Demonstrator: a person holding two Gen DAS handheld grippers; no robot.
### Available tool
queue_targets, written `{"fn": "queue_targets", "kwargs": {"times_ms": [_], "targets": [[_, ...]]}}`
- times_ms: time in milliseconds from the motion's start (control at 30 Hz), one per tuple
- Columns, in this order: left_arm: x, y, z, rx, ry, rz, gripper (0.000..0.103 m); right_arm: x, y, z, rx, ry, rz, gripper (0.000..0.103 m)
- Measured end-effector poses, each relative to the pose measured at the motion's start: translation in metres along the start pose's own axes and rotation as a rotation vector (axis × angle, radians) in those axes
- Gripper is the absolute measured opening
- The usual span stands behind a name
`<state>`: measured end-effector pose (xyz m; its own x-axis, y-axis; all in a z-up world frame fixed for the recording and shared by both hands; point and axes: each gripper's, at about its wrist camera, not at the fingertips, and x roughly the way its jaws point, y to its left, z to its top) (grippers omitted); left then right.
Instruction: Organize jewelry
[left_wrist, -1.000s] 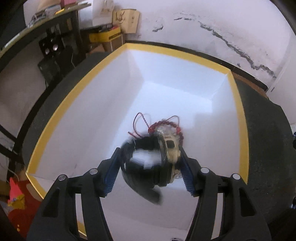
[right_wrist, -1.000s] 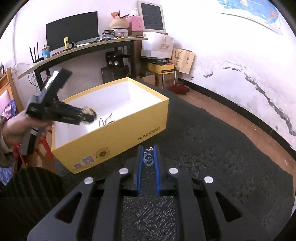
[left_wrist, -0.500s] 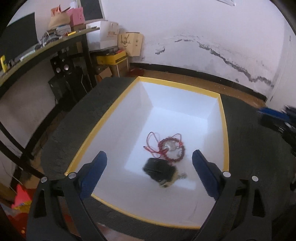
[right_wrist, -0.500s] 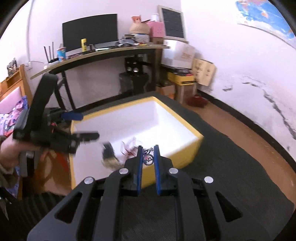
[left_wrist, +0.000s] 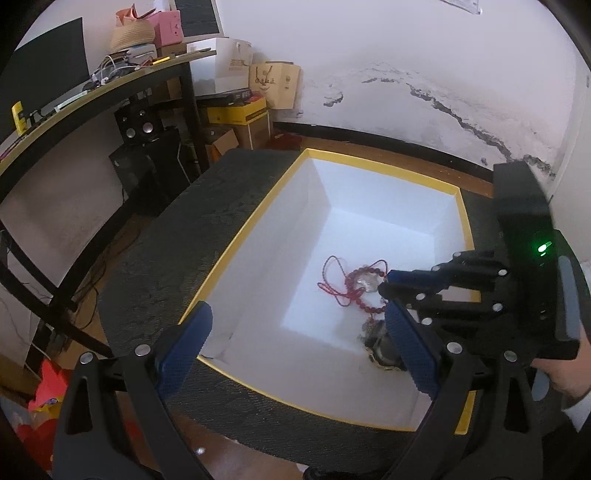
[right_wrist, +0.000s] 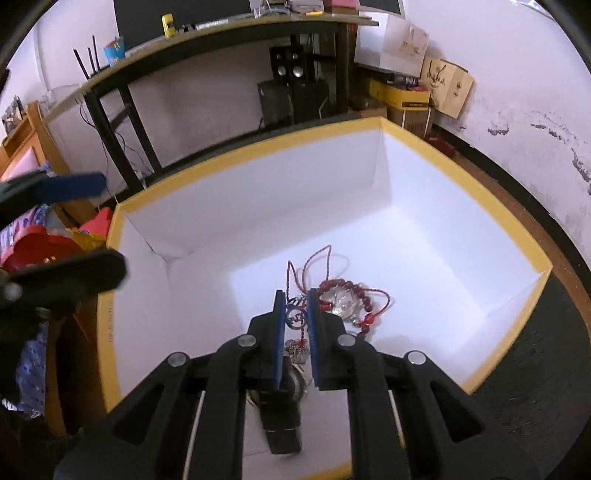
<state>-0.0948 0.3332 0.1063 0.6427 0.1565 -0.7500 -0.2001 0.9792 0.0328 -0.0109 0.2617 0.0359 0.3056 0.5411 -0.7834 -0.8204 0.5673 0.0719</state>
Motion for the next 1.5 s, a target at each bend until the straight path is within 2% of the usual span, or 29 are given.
{"fn": "queue_targets", "kwargs": {"times_ms": [133, 200, 233, 267, 333, 400, 433, 533, 700, 833, 1000, 1200, 1500], "targets": [[-0.002, 0.003, -0.002, -0.006, -0.002, 0.005, 0.092, 0.002, 0.003, -0.002, -0.018, 0.004, -0.026, 0.013], [-0.004, 0.004, -0.002, -0.01, -0.005, 0.007, 0.094, 0.001, 0.005, -0.001, -0.027, -0.004, -0.05, 0.036], [-0.005, 0.004, -0.003, -0.012, -0.008, 0.009, 0.094, -0.003, 0.003, -0.003, -0.023, -0.018, -0.057, 0.068], [-0.007, 0.004, -0.002, -0.014, -0.012, 0.012, 0.094, -0.007, 0.003, -0.003, -0.018, -0.039, -0.061, 0.076], [-0.01, 0.005, -0.002, -0.016, -0.018, 0.015, 0.095, -0.014, 0.002, 0.001, -0.014, -0.054, -0.062, 0.077], [-0.012, 0.004, -0.002, -0.016, -0.022, 0.015, 0.095, -0.021, 0.003, 0.006, -0.023, -0.075, -0.076, 0.093], [-0.014, 0.003, -0.002, -0.015, -0.026, 0.015, 0.095, -0.026, 0.003, 0.007, -0.026, -0.087, -0.086, 0.097], [-0.019, 0.001, -0.001, -0.009, -0.035, 0.015, 0.095, -0.036, 0.001, 0.014, -0.021, -0.083, -0.125, 0.097], [-0.03, -0.009, 0.004, 0.011, -0.058, 0.011, 0.097, -0.082, -0.011, 0.017, -0.043, -0.222, -0.237, 0.097], [-0.036, -0.028, 0.012, 0.033, -0.075, -0.007, 0.097, -0.136, -0.042, -0.007, -0.004, -0.304, -0.365, 0.097], [-0.04, -0.08, 0.023, 0.082, -0.1, -0.07, 0.097, -0.198, -0.107, -0.076, 0.175, -0.337, -0.477, 0.097], [-0.045, -0.167, 0.026, 0.17, -0.123, -0.162, 0.097, -0.245, -0.171, -0.169, 0.353, -0.291, -0.606, 0.097], [-0.036, -0.261, 0.015, 0.214, -0.111, -0.247, 0.097, -0.281, -0.21, -0.27, 0.556, -0.278, -0.66, 0.097]]}}
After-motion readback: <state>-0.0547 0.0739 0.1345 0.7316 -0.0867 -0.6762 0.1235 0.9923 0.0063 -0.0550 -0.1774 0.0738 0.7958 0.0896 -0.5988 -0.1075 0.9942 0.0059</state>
